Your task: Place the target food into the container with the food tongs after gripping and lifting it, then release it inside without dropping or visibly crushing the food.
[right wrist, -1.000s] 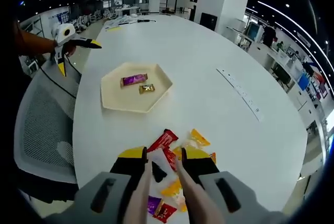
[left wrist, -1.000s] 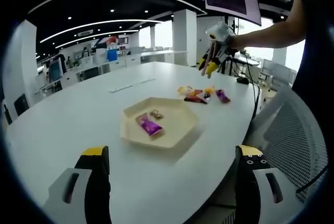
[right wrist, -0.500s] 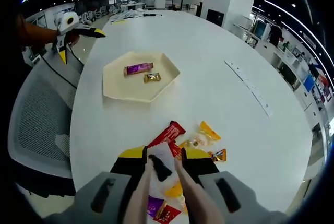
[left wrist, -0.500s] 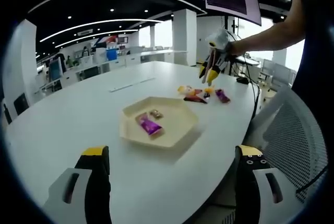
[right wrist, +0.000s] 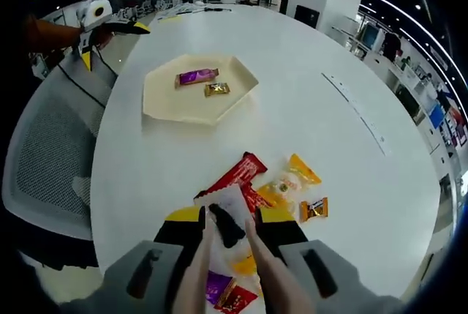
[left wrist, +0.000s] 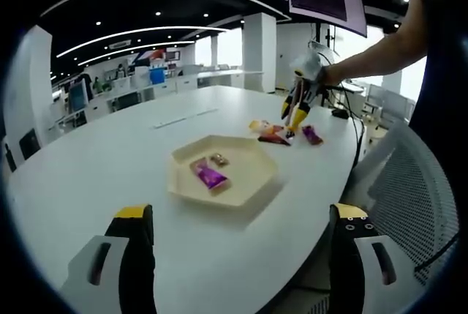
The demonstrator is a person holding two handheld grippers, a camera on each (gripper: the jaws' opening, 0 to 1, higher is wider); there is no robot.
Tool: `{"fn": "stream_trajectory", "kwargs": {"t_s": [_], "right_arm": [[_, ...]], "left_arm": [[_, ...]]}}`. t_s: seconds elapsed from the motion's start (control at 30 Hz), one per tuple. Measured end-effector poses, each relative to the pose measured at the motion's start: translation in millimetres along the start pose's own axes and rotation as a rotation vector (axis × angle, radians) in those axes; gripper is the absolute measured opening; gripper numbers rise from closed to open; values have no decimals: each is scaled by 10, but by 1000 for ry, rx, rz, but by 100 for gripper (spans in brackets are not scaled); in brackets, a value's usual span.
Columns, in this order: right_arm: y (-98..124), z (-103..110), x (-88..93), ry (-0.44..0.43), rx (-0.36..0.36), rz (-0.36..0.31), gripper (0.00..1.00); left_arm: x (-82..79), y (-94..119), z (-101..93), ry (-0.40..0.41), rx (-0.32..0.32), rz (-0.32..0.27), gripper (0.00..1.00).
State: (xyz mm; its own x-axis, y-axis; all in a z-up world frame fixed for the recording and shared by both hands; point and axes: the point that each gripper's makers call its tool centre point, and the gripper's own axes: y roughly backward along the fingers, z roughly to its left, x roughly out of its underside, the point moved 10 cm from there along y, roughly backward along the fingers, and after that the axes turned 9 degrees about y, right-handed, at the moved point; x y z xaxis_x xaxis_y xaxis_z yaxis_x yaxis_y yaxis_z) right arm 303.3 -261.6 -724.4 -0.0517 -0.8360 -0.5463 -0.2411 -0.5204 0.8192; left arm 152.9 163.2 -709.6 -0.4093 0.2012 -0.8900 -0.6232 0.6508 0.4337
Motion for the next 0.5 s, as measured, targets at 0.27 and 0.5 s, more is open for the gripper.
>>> {"fn": "stream_trajectory", "kwargs": {"t_s": [0.27,0.5], "right_arm": [[-69,-5,56,22,-3,7,26],[-148,21,82,52,-11,24,25]], "left_arm": [[1,-5,6,7,2,3,97],[2,-6,2,8,1,5,97]]}}
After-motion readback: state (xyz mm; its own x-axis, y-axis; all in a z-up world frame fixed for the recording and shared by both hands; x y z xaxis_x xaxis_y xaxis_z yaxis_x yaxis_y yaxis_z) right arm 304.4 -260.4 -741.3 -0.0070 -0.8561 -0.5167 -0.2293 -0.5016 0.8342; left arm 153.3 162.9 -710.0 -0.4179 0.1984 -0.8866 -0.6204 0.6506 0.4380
